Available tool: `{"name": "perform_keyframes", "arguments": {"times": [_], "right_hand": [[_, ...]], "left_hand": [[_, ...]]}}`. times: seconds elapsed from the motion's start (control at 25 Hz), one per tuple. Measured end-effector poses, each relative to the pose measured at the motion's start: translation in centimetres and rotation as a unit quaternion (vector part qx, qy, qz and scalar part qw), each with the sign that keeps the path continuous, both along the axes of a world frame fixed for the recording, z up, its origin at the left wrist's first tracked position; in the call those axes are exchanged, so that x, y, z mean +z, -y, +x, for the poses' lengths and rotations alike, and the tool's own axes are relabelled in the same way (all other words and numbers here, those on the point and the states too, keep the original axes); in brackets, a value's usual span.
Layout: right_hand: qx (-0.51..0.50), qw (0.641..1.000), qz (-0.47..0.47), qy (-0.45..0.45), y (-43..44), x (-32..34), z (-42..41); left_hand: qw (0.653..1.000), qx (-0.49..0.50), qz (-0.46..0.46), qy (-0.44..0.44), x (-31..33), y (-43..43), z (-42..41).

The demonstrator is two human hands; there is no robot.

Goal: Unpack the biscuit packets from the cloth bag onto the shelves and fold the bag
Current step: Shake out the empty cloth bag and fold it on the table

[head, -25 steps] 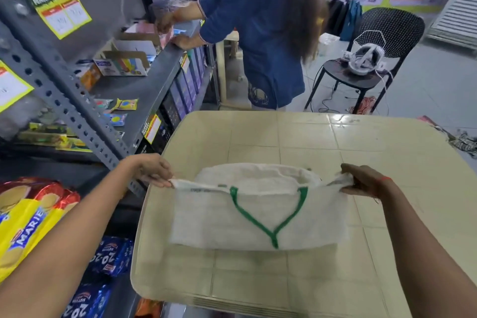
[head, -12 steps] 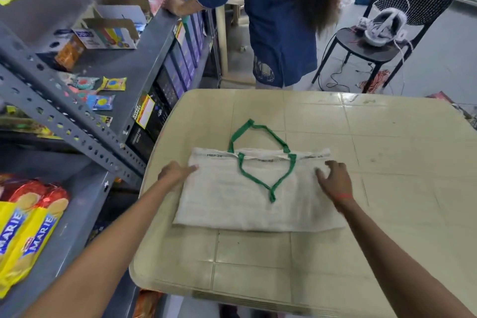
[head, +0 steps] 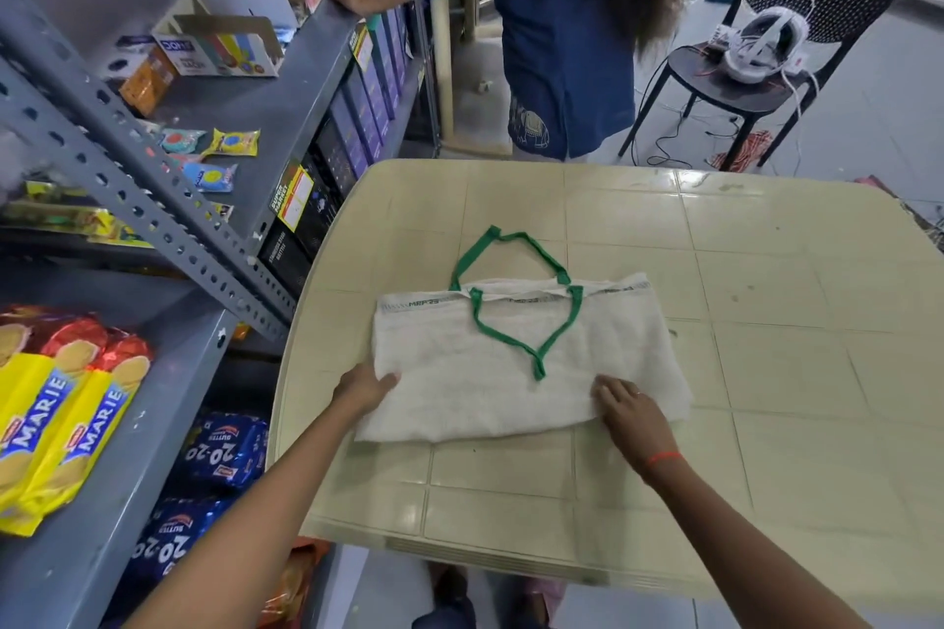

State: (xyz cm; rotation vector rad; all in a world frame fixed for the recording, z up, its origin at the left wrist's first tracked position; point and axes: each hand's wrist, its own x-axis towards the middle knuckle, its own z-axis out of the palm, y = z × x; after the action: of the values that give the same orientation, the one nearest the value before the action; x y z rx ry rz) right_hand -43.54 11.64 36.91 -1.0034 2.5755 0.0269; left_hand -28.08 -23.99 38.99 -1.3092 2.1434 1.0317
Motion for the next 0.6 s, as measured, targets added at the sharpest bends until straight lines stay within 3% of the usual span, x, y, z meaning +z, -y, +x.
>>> {"name": "perform_keyframes", "arguments": {"times": [0.16, 0.28, 0.36, 0.4, 0.48, 0.56, 0.6], "right_hand": [[-0.103, 0.994, -0.004, -0.036, 0.7, 1.4, -1.4], [-0.214, 0.975, 0.006, -0.057, 1.9, 2.0, -3.5], [-0.247, 0.968, 0.038, -0.019, 2.2, 2.3, -4.4], [-0.247, 0.968, 0.042, -0.018, 2.4, 2.4, -4.5], [-0.216, 0.975, 0.015, -0.054, 3.3, 2.3, -3.8], [-0.177, 0.980, -0.049, -0.075, 4.7, 2.0, -2.1], [-0.158, 0.983, -0.073, -0.059, 5.3, 1.7, -0.9]], "left_hand": [[0.983, 0.132, 0.105, -0.078, 1.0, -2.9, 2.5], [0.962, 0.141, 0.232, -0.035, 1.9, -8.1, 4.6], [0.955, 0.121, 0.271, 0.001, 2.7, -9.8, 5.2], [0.964, 0.107, 0.242, 0.011, 2.9, -9.9, 5.1], [0.992, 0.082, 0.091, 0.027, 2.9, -9.0, 4.5], [0.993, 0.075, -0.089, 0.019, 3.1, -7.3, 3.3], [0.987, 0.078, -0.137, -0.014, 3.2, -6.5, 2.3]]}}
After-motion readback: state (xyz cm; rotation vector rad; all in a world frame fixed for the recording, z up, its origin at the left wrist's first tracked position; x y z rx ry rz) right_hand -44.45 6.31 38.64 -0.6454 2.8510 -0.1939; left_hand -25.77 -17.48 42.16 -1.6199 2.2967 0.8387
